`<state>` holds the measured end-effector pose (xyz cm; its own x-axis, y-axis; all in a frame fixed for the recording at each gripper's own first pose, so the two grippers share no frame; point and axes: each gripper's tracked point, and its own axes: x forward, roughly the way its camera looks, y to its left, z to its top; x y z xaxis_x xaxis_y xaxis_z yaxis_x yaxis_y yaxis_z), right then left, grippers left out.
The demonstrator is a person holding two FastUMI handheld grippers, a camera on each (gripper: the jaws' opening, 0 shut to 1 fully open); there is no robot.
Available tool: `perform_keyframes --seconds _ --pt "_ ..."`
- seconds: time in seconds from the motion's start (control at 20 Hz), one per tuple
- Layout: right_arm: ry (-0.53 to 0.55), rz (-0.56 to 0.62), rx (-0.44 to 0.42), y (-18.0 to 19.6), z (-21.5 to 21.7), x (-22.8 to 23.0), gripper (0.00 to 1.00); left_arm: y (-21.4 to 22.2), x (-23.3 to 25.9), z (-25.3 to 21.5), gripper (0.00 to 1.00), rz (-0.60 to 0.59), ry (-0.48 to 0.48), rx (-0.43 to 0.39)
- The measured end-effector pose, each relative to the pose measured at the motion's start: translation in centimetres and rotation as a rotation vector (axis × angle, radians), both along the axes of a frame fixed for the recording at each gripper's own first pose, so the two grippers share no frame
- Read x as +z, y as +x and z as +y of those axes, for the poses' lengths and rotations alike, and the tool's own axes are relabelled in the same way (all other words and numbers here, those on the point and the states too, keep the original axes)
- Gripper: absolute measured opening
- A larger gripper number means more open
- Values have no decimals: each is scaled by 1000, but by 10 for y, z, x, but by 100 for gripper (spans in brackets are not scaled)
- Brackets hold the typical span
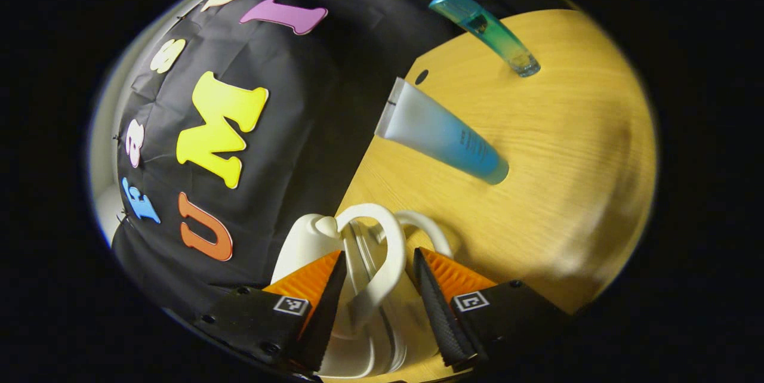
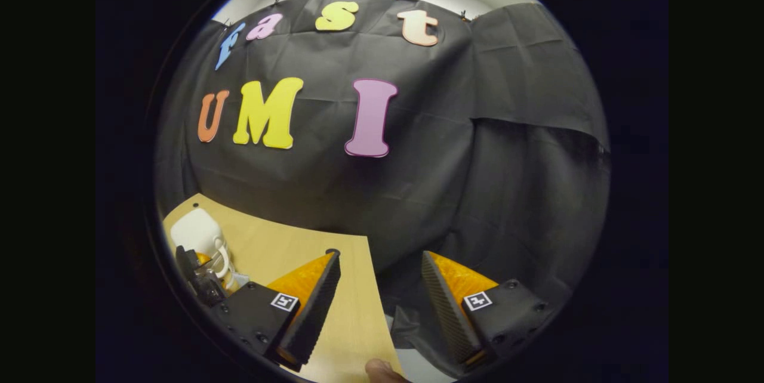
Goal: First open the suitcase, pack the skin care products into it, and then close the suitcase.
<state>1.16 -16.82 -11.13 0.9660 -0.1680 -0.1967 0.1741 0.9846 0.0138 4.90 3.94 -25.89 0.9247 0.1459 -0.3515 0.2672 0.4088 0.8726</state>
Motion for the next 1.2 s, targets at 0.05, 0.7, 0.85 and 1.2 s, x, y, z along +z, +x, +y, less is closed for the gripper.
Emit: perform_keyframes --seconds 0.05,0.7,0.85,1.2 --pt "1 1 13 3 -2 -4 81 6 1 4 67 18 35 2" --pt "-11 -1 105 26 41 8 81 8 43 5 4 100 -204 19" --pt "-22 -18 81 28 65 26 81 14 81 20 3 62 -318 10" --pt "-42 -53 56 37 128 59 82 18 172 101 3 -33 -538 28"
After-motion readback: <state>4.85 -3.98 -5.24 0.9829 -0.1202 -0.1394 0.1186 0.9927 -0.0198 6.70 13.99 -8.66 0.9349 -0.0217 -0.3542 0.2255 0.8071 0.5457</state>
